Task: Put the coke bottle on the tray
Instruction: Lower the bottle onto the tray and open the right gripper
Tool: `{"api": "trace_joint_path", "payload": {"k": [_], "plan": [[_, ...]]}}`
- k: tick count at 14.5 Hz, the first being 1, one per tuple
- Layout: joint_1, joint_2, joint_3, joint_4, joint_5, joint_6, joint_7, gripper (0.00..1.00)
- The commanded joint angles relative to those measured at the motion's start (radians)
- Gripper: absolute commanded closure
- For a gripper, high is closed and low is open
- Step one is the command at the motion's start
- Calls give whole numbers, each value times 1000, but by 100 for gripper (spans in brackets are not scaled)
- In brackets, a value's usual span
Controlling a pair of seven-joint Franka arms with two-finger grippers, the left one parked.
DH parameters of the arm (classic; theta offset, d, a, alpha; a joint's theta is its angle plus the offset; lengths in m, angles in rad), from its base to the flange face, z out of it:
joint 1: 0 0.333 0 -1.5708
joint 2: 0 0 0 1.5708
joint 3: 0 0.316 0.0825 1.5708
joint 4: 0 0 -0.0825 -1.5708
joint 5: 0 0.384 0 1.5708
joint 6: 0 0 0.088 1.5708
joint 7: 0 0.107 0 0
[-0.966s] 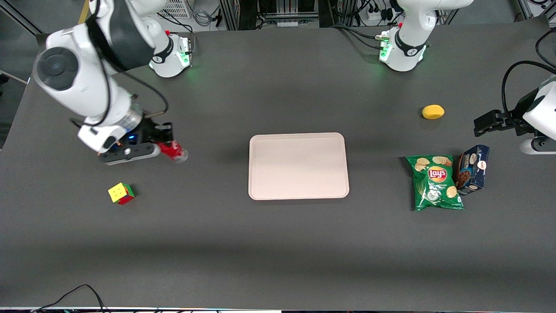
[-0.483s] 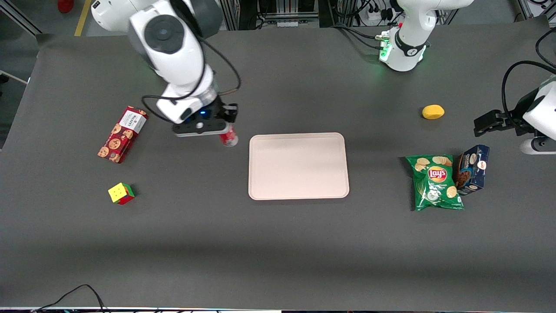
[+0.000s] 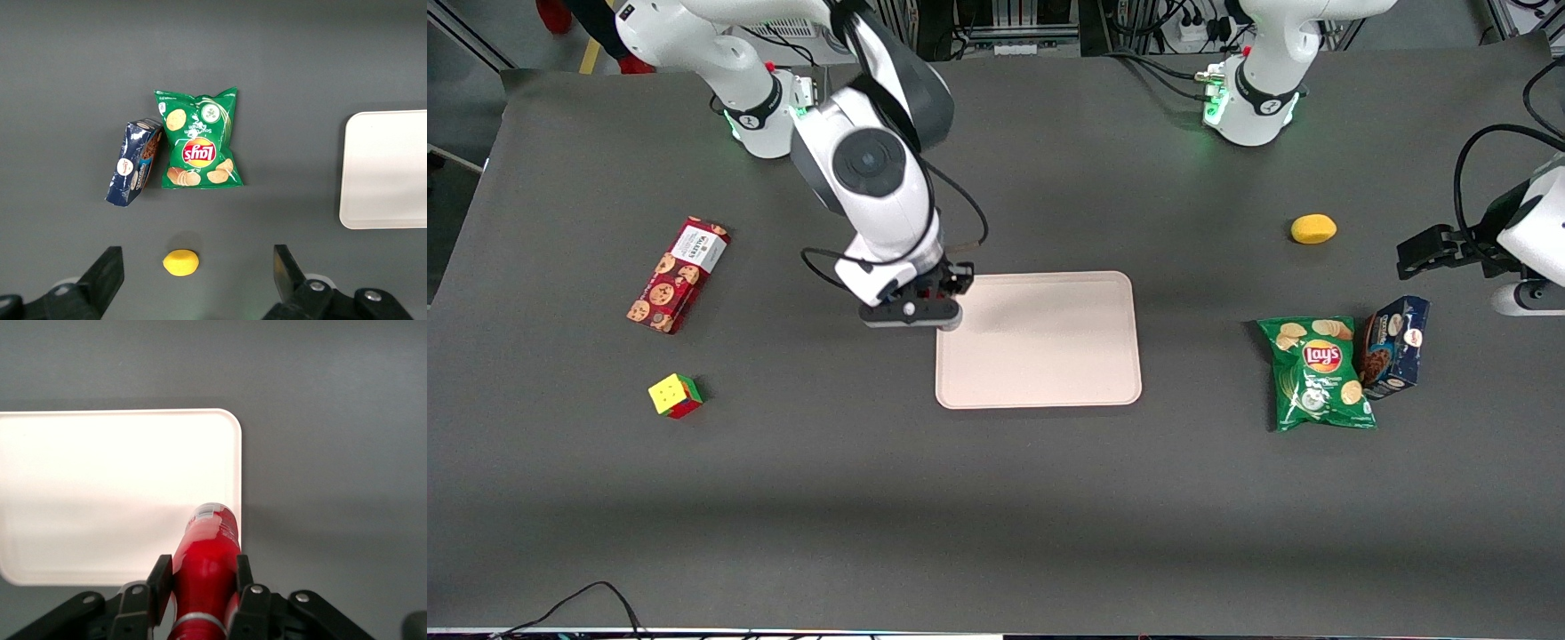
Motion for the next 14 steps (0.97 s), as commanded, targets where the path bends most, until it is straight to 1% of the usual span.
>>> {"api": "trace_joint_path", "payload": {"k": [1, 5, 6, 10, 14], "plan": [[7, 95, -10, 68, 28, 29, 12, 100], [8, 133, -5, 70, 39, 43, 12, 100], [8, 142, -5, 70, 48, 64, 12, 100], [11, 188, 0, 70, 50, 131, 12, 100], [11, 204, 0, 70, 51, 135, 12, 100]]}}
